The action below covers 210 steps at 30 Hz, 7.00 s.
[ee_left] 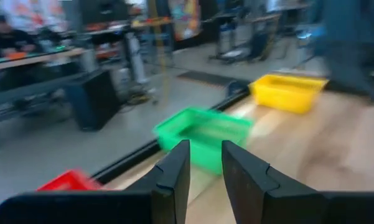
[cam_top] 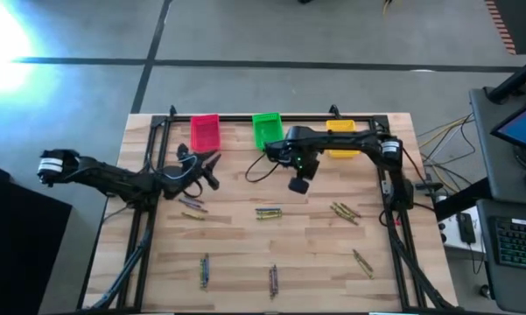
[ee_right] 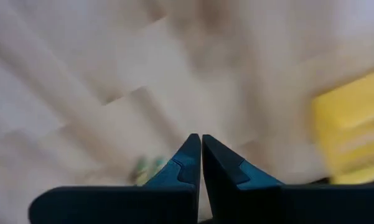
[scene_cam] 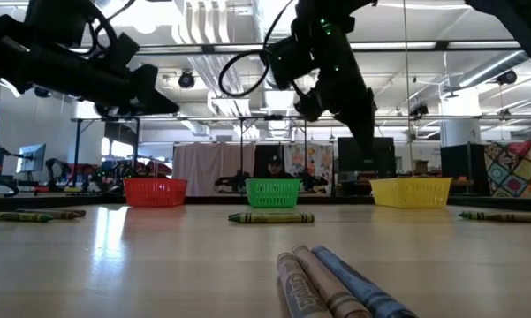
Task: Sort crayons
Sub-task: Put the brown crayon into the yellow basket, then put the blue crayon into the green basket
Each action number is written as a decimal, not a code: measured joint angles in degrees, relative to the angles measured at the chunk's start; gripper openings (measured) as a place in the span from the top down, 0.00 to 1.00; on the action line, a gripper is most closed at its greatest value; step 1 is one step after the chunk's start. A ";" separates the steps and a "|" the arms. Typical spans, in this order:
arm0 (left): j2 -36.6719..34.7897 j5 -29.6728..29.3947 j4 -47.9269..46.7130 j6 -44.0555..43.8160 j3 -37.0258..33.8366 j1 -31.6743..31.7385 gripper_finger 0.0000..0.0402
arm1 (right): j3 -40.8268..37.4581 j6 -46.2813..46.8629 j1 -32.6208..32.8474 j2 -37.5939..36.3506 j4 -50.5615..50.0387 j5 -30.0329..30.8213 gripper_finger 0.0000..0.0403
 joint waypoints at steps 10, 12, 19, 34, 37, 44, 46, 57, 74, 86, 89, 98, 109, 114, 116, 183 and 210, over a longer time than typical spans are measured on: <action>5.31 8.87 -1.43 -11.15 1.02 -3.00 0.81 | -13.58 3.97 1.59 -11.14 8.42 7.04 0.98; 5.55 8.86 -1.47 -11.13 0.99 -3.93 0.81 | -19.65 5.67 2.09 -15.93 10.71 7.06 0.97; 6.01 9.49 -1.44 -12.30 0.95 -5.40 0.81 | -40.31 12.77 6.16 -36.65 18.88 6.05 0.85; 11.48 8.57 -5.30 -3.89 10.21 -0.60 0.69 | -62.96 19.73 8.04 -51.45 56.00 7.11 0.68; 11.49 12.25 -17.71 -1.77 20.47 2.23 0.69 | -64.66 19.50 8.19 -50.49 60.50 7.04 0.69; 11.44 12.34 -29.17 10.41 40.31 2.56 0.69 | -65.23 20.11 10.70 -49.13 60.40 7.06 0.69; 11.65 13.05 -18.77 15.43 38.20 2.10 0.69 | -65.52 20.23 11.86 -49.18 60.56 7.17 0.69; 22.14 27.37 31.35 17.42 16.23 5.44 0.69 | -67.98 22.90 18.83 -50.14 64.91 14.14 0.69; 28.95 22.60 -0.87 1.75 20.23 1.75 0.70 | -68.29 42.08 23.41 -50.07 39.77 9.96 0.79; 16.14 7.66 -1.58 4.07 15.47 -12.80 0.80 | -68.33 48.26 29.13 -50.05 39.37 9.06 0.86; 13.87 7.05 -1.71 1.13 12.82 -13.53 0.81 | -68.33 46.82 29.09 -50.05 38.30 8.55 0.87; 18.36 2.42 1.68 -7.99 5.80 -13.49 0.81 | -68.37 41.98 29.85 -50.01 38.40 8.57 0.82; 25.76 2.59 1.97 -10.86 7.19 -13.49 0.81 | -68.64 41.57 29.84 -43.79 38.44 6.53 0.69; 28.23 2.60 2.17 -10.88 9.24 -13.49 0.81 | -68.51 40.34 29.83 -41.22 38.63 6.57 0.72; 29.53 2.61 2.01 -10.89 10.51 -13.49 0.81 | -68.40 40.01 29.82 -40.42 38.63 6.28 0.75; 26.60 15.76 -13.77 -5.65 22.62 -13.31 0.59 | -54.73 5.65 -16.76 -44.95 53.58 13.02 0.64; 29.70 25.43 -13.32 7.10 23.10 -13.20 0.57 | -64.14 11.55 18.68 -25.67 109.45 6.92 0.64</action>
